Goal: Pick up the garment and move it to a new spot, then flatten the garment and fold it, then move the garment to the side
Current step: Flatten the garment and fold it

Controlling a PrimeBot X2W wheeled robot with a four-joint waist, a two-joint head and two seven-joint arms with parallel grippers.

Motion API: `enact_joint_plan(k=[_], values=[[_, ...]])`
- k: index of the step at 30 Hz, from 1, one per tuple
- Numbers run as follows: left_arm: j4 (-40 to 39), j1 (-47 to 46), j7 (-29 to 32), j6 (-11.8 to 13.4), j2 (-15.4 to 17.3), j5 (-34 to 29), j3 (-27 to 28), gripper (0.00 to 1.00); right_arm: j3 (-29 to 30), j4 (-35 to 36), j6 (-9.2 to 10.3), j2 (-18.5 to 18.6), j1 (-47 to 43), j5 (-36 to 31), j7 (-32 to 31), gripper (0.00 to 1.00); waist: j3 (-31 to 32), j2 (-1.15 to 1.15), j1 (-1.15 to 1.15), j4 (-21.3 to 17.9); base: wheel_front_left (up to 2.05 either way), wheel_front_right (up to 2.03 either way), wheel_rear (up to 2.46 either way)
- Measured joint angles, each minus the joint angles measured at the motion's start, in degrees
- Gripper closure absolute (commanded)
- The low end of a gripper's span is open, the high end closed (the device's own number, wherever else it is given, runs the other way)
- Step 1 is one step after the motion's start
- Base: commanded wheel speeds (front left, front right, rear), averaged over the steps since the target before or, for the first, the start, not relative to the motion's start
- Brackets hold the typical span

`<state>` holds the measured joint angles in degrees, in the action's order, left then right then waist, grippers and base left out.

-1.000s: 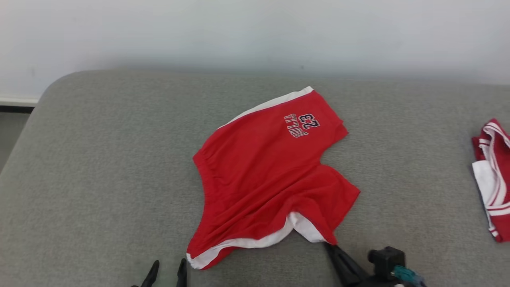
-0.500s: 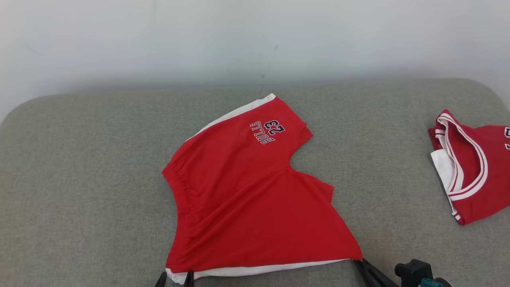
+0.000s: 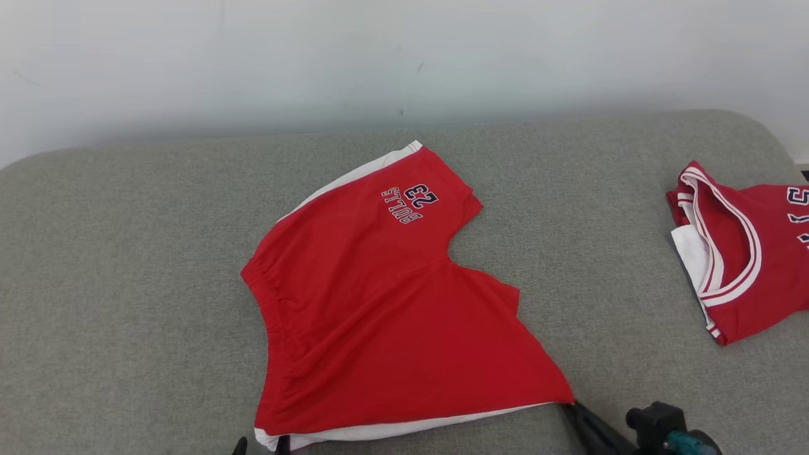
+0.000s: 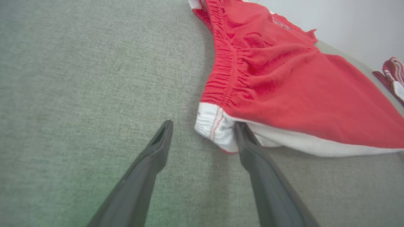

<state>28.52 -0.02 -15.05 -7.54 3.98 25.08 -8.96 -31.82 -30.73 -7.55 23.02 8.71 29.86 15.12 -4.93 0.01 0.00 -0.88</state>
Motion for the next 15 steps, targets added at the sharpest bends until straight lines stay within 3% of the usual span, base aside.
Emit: enact_joint_plan(k=[15], values=[[-2.2,0.1,0.0,0.0,2.5,-0.1,-2.5,0.0,6.8,-1.5,0.0,-0.5,0.6,-1.9,0.0,1.0,-0.5,0.0,0.0,-0.5,0.0,0.0,0.0]])
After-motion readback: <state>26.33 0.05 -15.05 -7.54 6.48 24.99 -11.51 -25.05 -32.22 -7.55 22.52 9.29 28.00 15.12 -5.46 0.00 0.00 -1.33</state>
